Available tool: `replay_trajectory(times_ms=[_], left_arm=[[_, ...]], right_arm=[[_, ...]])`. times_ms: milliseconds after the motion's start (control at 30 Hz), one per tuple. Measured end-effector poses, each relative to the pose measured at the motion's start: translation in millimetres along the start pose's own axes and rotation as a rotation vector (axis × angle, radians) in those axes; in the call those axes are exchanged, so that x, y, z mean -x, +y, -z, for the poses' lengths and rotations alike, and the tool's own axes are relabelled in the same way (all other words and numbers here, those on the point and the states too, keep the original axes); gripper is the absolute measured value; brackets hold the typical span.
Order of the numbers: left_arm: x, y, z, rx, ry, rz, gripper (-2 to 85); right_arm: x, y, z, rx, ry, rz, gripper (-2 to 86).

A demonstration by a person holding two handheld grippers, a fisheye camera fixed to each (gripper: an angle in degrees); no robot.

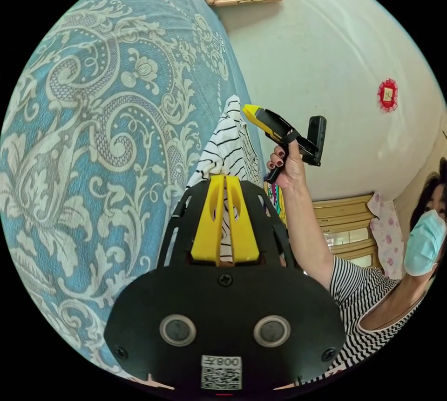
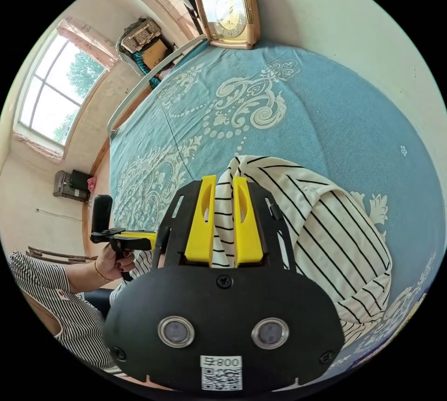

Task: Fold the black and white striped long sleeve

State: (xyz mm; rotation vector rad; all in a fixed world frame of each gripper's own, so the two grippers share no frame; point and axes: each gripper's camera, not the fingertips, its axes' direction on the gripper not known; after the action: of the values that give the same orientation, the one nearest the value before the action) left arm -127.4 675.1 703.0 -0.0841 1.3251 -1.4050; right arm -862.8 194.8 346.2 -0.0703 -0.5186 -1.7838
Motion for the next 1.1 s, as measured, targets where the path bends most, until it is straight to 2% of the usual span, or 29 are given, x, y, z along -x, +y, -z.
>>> replay_trajectory(times_ms=[233, 400, 700, 967, 1100], left_arm=[[14, -17, 12, -0.016, 0.061, 0.0, 0.9], [20, -26, 22, -0.02, 0.048, 0.012, 0.4], [19, -30, 60, -0.133, 0.067, -0.036, 0.2], [28, -47, 53, -0.119, -0.012, -0.005, 0.2], [26, -47, 47, -0.11, -0.008, -0.016, 0.3]], right_arm=[[17, -4, -21, 0.076, 0.095, 0.035, 6.3], [21, 1, -18, 0.102, 0.114, 0.028, 1.2], [27, -17, 83, -0.049, -0.038, 0.092, 0.2], [34, -63, 38, 0.174, 0.059, 0.12, 0.0], [21, -61, 41, 0.189, 0.084, 0.078, -0.1]])
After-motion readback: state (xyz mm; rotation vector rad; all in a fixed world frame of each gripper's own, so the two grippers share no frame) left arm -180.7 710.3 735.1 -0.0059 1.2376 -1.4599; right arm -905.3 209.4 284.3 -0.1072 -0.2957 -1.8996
